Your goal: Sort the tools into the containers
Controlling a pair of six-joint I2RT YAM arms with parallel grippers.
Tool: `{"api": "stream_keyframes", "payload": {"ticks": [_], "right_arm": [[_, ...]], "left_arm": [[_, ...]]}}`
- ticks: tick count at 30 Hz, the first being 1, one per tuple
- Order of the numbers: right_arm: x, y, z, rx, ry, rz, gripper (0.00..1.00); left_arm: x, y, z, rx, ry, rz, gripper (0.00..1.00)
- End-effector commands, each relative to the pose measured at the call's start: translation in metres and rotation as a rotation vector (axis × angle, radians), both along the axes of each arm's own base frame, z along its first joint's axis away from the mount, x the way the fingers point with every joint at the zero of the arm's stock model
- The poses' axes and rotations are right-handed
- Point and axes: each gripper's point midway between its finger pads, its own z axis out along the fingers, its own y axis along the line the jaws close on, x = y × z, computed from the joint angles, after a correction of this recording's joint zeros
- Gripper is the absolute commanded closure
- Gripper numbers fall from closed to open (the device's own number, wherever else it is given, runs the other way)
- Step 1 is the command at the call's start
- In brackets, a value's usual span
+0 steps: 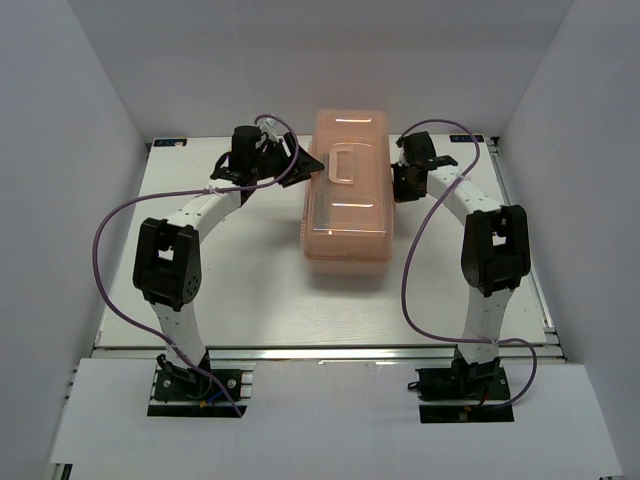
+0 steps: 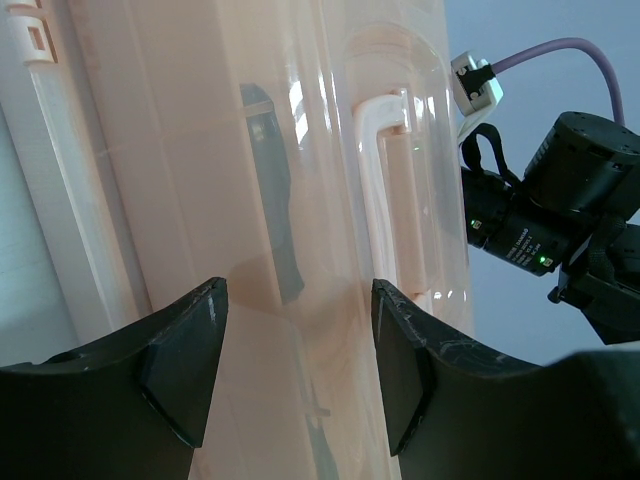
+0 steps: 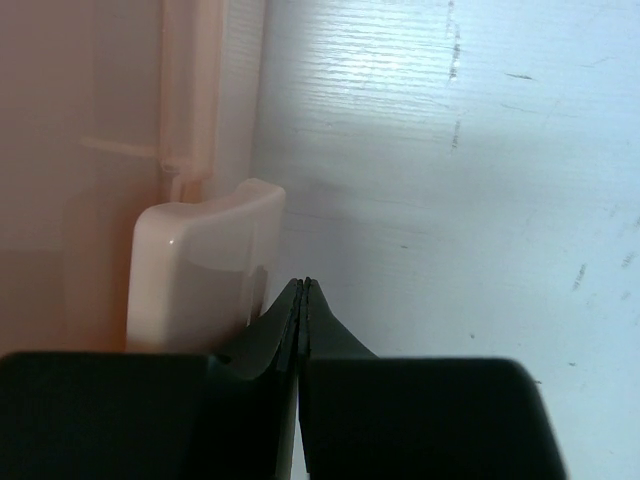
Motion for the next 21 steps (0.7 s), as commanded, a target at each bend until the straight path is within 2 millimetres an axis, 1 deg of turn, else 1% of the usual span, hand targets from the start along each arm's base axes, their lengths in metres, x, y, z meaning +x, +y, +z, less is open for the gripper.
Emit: {"api": "stream_keyframes", "payload": {"ticks": [1,3,6,8,10,11,12,14,15,16,17,19,20,21], "right_arm": [[-0.019,0.089,0.006,0.183,-0.027,0.318,1.0],[-0.018,0.094,0.007,0.224,-0.029,0.352,1.0],[-0.025,0.109,0.013,0.338,-0.013,0.431,1.0],[-0.025,0.114,0.015,0.381,-0.013,0.454,1.0],[-0.03,0.122,0.019,0.443,-0.001,0.492,1.0],[-0.031,0.122,0.019,0.464,0.006,0.496,1.0],[-0.032,0.127,0.023,0.508,0.004,0.512,1.0],[-0.036,0.132,0.026,0.552,0.013,0.531,1.0],[-0.039,0.135,0.029,0.596,0.026,0.545,1.0],[-0.04,0.138,0.029,0.609,0.036,0.55,1.0],[-0.04,0.138,0.029,0.614,0.039,0.551,1.0],[-0.033,0.131,0.026,0.563,0.027,0.507,1.0],[-0.021,0.119,0.018,0.475,0.004,0.444,1.0],[-0.013,0.111,0.02,0.422,-0.019,0.413,1.0]], "left_arm": [[-0.052,-0.045,-0.031,-0.008,0.122,-0.202,0.33],[-0.052,-0.043,-0.033,-0.004,0.126,-0.2,0.33],[-0.053,-0.043,-0.039,0.008,0.136,-0.199,0.33],[-0.053,-0.043,-0.045,0.015,0.147,-0.199,0.33],[-0.052,-0.043,-0.047,0.017,0.15,-0.202,0.33],[-0.052,-0.044,-0.051,0.02,0.156,-0.206,0.33],[-0.052,-0.045,-0.053,0.025,0.158,-0.209,0.33],[-0.052,-0.049,-0.055,0.03,0.164,-0.22,0.33],[-0.052,-0.051,-0.06,0.034,0.173,-0.226,0.33],[-0.054,-0.055,-0.062,0.036,0.176,-0.238,0.33],[-0.053,-0.058,-0.06,0.038,0.172,-0.244,0.33],[-0.052,-0.061,-0.062,0.043,0.175,-0.247,0.33],[-0.05,-0.062,-0.06,0.042,0.17,-0.242,0.33],[-0.049,-0.061,-0.057,0.044,0.161,-0.238,0.33]]}}
